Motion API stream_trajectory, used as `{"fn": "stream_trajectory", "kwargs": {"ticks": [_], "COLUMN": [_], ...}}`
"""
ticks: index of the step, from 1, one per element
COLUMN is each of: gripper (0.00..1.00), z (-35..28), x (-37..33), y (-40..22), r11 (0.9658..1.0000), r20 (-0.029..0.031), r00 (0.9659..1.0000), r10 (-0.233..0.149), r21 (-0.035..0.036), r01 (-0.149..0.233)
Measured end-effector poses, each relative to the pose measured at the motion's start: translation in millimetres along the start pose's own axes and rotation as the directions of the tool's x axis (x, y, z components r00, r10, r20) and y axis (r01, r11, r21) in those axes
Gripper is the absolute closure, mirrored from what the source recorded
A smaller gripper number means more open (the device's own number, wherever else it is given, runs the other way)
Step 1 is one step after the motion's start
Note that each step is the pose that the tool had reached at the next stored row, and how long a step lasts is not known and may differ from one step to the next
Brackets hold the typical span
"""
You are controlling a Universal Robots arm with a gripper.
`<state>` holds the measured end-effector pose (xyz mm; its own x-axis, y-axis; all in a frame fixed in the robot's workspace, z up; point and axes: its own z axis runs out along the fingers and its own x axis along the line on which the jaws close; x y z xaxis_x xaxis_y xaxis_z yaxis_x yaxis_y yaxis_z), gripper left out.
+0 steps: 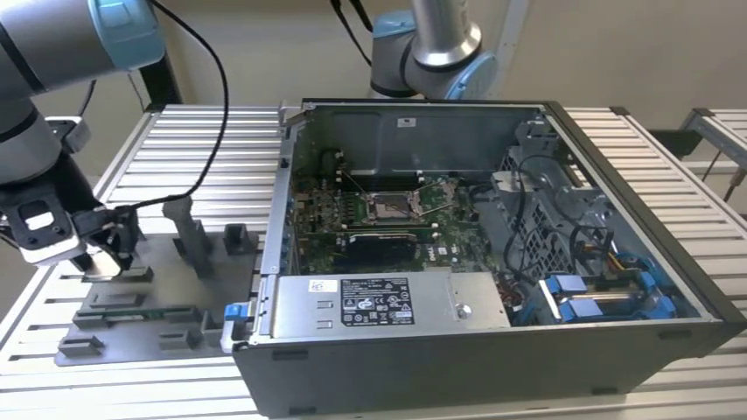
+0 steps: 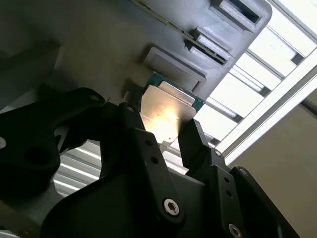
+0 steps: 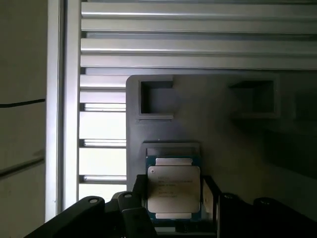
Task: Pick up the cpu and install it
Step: 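Place the cpu into insertion slot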
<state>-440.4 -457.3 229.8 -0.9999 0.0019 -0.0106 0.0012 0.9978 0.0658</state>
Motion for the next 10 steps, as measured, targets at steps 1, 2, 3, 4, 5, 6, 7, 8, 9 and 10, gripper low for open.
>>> {"fn": "stream_trajectory", "kwargs": {"ticks": [1,2,3,4,5,6,7,8,9,10], "gripper": [1.0,1.0,1.0,1.0,1.0,1.0,1.0,1.0,1.0,1.0], "z": [-3.2,-6.5,-10.0,-13.5,-17.5,-21.3,-25.6,-29.4,-32.7,-35.6], "x": [0.0,-0.1,-0.1,-0.2,-0.2,-0.2,-0.3,-0.3,-0.4,-0.4], "y": [0.2,0.4,0.6,0.9,1.2,1.4,1.7,2.0,2.2,2.3], "r11": [1.0,1.0,1.0,1.0,1.0,1.0,1.0,1.0,1.0,1.0], "r20": [0.0001,0.0,0.0,0.0001,0.0001,0.0001,-0.0001,0.0,0.0001,0.0], "r00": [1.0,1.0,1.0,1.0,1.0,1.0,1.0,1.0,1.0,1.0], "r10": [0.0,0.0,0.0,0.0,0.0,0.0,0.0,0.0,0.0,0.0], "r21": [-0.0001,0.0,0.0,0.0,-0.0001,0.0,0.0001,0.0,-0.0001,0.0], "r01": [0.0,0.0,0.0,0.0,0.0,0.0,0.0,0.0,0.0,0.0]}}
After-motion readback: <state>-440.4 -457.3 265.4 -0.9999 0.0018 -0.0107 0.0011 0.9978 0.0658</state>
